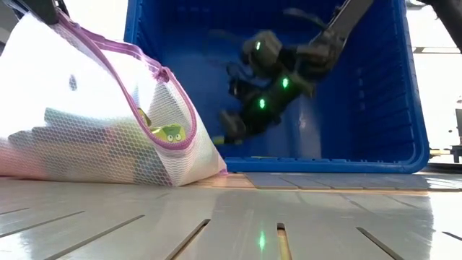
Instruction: Sort blocks
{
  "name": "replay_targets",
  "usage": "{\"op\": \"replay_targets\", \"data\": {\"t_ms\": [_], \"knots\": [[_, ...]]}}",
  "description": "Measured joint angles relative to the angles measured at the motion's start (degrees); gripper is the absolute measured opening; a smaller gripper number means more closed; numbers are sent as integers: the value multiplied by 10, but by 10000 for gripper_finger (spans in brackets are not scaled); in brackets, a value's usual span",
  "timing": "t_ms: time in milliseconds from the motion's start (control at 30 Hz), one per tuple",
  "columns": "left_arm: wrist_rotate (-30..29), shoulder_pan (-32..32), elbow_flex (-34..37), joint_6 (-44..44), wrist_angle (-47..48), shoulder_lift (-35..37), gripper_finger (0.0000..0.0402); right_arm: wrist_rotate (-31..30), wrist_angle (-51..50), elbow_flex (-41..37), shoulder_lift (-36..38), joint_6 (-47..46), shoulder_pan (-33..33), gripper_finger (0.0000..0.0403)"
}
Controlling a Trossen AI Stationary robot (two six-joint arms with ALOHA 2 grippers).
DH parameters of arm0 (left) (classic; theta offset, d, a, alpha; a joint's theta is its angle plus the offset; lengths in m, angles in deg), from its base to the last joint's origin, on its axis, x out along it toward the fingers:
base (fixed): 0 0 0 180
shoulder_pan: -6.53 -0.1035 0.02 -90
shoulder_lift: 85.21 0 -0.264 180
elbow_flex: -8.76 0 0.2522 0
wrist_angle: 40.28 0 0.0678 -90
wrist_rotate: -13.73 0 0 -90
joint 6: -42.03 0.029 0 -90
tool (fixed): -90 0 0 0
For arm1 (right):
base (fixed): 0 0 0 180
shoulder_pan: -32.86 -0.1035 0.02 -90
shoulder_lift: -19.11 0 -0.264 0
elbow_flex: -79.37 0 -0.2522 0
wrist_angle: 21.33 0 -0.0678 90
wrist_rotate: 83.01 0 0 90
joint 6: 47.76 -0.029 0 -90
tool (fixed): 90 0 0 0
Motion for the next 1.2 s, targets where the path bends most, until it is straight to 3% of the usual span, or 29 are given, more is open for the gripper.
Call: {"op": "replay_targets", "data": {"t_ms": [267, 567, 1200], "knots": [[0, 0, 0, 0, 0, 0, 24, -11, 8, 2, 78, 54, -48, 87], [0, 0, 0, 0, 0, 0, 24, -36, 9, 2, 133, 104, -162, 87], [0, 0, 0, 0, 0, 0, 24, -40, -10, 3, 138, 72, -312, 87]]}}
